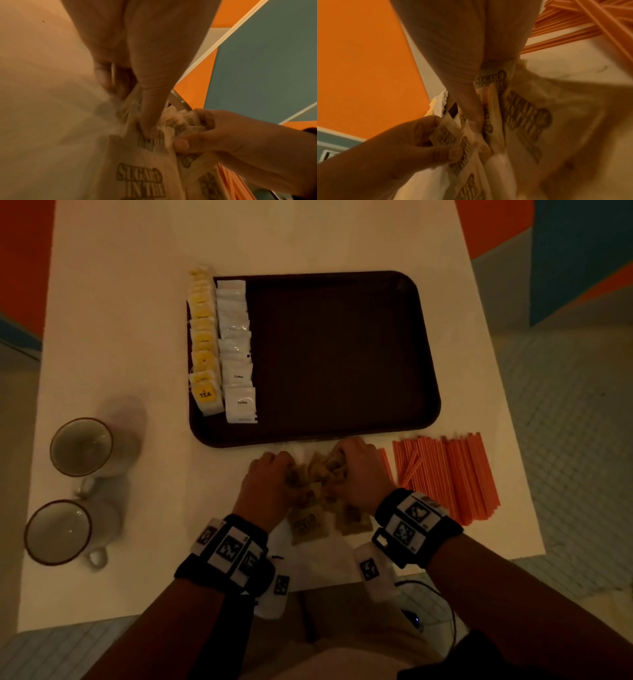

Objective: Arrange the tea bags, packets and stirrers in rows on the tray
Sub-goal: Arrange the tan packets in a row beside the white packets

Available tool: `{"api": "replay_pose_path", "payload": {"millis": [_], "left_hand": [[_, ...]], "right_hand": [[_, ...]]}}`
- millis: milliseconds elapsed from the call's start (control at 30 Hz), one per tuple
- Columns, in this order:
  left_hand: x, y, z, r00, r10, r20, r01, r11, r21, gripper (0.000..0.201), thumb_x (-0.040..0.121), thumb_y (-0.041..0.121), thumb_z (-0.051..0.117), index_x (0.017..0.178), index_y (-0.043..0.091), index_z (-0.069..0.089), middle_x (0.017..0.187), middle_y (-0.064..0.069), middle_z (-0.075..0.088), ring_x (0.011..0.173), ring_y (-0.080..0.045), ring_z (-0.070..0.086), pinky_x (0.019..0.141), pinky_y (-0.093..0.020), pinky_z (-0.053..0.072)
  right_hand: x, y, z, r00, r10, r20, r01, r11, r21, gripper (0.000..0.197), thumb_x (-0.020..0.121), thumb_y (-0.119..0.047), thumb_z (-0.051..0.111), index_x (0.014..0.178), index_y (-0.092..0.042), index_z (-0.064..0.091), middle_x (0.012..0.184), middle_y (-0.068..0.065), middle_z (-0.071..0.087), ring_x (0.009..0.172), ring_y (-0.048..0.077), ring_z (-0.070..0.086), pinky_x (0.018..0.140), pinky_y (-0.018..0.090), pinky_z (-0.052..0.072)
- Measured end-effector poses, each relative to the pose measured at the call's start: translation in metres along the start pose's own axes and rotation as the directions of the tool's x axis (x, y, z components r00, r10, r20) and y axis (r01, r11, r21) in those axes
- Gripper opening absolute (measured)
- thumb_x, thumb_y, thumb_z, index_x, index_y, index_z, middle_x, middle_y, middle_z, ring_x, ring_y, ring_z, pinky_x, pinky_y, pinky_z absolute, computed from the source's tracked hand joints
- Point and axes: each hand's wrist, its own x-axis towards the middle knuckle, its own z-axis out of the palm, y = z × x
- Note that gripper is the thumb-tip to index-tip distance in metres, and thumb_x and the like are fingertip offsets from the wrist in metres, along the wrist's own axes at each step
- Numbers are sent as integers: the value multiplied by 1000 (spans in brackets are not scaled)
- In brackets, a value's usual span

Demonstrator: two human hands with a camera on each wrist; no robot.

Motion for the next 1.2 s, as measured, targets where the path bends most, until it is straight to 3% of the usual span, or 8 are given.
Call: {"api": "replay_pose_path", "payload": {"millis": [67, 200, 333, 533, 600, 733, 967, 1200], "left_hand": [[-2, 0, -1, 998, 57, 4, -56, 991, -123, 18, 81, 13, 65, 95, 14, 55, 92, 0, 54, 89, -23, 56, 72, -31, 42], [-5, -6, -11, 995, -57, -84, 16, 905, -425, 28, 83, 7, 65, 107, 18, 54, 96, 1, 63, 87, -14, 61, 77, -28, 49], [-6, -5, -27, 966, -184, -183, 34, 790, -612, 18, 78, 9, 72, 83, 19, 57, 79, 5, 63, 68, 1, 60, 64, -14, 49], [-5, 2, -41, 959, -280, -43, 89, 440, -893, 9, 90, 6, 55, 94, 11, 62, 93, -7, 66, 86, -21, 66, 82, -37, 56], [-5, 7, -46, 966, -260, -8, 84, 341, -936, 12, 92, 1, 48, 97, 8, 57, 98, -9, 65, 83, -20, 69, 74, -31, 58], [-2, 7, -54, 985, -149, 91, 136, 328, -935, 27, 95, 4, 40, 116, 14, 54, 115, -7, 67, 80, -18, 68, 65, -26, 53], [-1, 14, -67, 939, 72, 336, 334, 46, -942, 39, 93, 28, 35, 125, 18, 55, 101, -3, 72, 79, -21, 67, 62, -29, 54], [9, 15, -62, 970, 42, 238, 222, 239, -945, 35, 80, 5, 56, 112, 20, 61, 93, -1, 70, 70, -13, 60, 59, -21, 48]], "right_hand": [[-1, 1, -2, 999, -26, 35, 19, 984, 175, 35, 78, -16, 68, 102, -23, 45, 98, -2, 58, 90, 19, 59, 74, 37, 54], [-1, 3, -16, 998, -60, 17, 54, 967, 249, 31, 85, -12, 62, 112, -22, 50, 100, -3, 60, 92, 13, 61, 78, 27, 53], [3, 8, -31, 999, -6, 34, -5, 949, 315, 22, 87, -14, 60, 108, -19, 57, 105, -1, 62, 96, 16, 61, 84, 38, 54], [2, 7, -51, 990, 94, 103, -137, 797, 589, 23, 85, -12, 63, 108, -12, 59, 105, 10, 68, 94, 22, 67, 78, 38, 58], [0, 4, -57, 987, 91, 134, -157, 741, 652, 25, 85, -9, 62, 110, -8, 58, 104, 10, 69, 90, 20, 69, 70, 29, 59], [-2, -3, -67, 978, 40, 203, -177, 673, 718, 26, 86, -4, 58, 112, -4, 57, 104, 13, 68, 87, 18, 69, 69, 27, 59], [0, -24, -74, 968, -59, 245, -171, 559, 811, 23, 83, -3, 57, 104, -10, 60, 94, 10, 71, 85, 22, 70, 67, 31, 59], [2, -41, -63, 961, -56, 270, -194, 558, 807, 21, 86, 2, 54, 102, -11, 58, 95, 10, 68, 79, 16, 70, 66, 30, 59]]}}
